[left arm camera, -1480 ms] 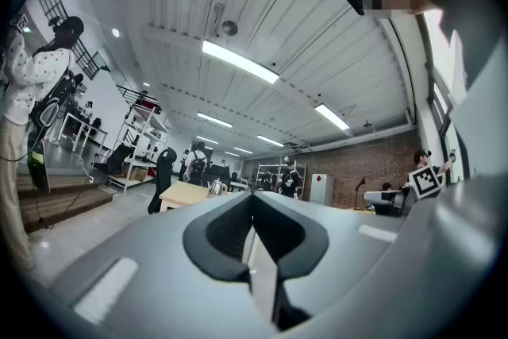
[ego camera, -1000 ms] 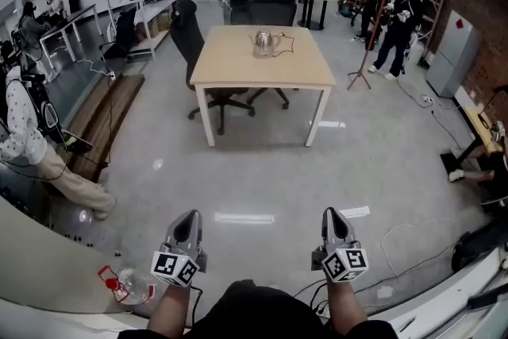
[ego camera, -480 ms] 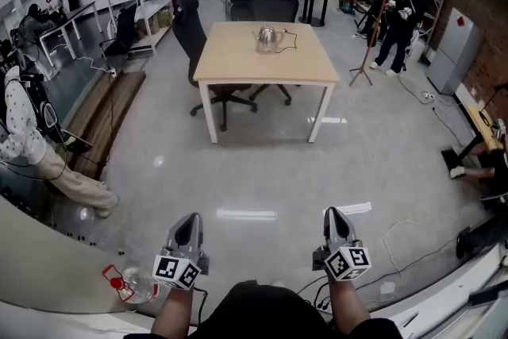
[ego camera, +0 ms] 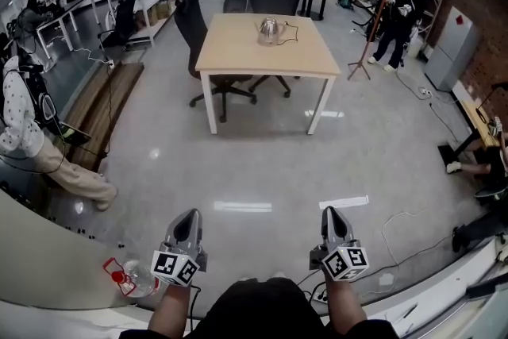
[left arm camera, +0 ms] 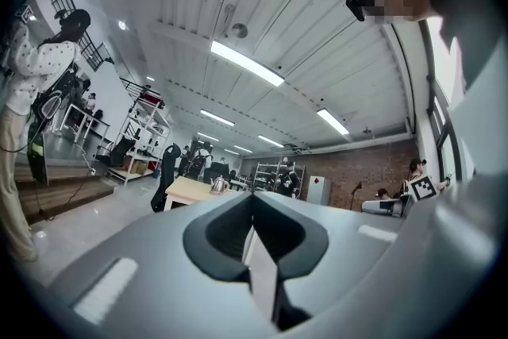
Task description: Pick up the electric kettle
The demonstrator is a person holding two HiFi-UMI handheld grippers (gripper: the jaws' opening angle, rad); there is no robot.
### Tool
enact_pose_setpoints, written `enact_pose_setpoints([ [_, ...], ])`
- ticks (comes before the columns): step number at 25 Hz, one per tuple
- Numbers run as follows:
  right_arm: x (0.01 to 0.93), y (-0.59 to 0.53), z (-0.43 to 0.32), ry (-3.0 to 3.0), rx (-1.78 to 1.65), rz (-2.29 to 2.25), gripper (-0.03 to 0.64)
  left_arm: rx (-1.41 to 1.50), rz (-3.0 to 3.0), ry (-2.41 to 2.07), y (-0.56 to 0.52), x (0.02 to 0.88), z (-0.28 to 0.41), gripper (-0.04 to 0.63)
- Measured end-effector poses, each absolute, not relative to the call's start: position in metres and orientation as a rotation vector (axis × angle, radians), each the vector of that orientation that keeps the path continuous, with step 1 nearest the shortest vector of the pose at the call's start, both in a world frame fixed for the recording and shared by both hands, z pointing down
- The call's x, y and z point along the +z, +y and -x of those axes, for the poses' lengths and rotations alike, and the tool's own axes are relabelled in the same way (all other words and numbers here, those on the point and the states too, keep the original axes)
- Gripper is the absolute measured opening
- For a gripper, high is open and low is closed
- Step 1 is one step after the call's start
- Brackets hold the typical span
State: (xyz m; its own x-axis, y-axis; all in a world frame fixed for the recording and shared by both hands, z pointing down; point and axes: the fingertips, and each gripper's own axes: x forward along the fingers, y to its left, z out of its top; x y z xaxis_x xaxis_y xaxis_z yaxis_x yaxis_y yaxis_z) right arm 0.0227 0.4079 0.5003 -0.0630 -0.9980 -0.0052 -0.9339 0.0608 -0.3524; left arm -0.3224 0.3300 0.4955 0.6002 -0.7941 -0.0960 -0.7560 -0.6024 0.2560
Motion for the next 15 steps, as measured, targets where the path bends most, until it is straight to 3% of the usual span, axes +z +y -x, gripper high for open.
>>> enact_pose_setpoints([
  [15,0.503,0.394,-0.032,2.13,-0.36,1.932,0.002,-0.29,-2.617,-1.328,0.326,0.504,0.314,0.0],
])
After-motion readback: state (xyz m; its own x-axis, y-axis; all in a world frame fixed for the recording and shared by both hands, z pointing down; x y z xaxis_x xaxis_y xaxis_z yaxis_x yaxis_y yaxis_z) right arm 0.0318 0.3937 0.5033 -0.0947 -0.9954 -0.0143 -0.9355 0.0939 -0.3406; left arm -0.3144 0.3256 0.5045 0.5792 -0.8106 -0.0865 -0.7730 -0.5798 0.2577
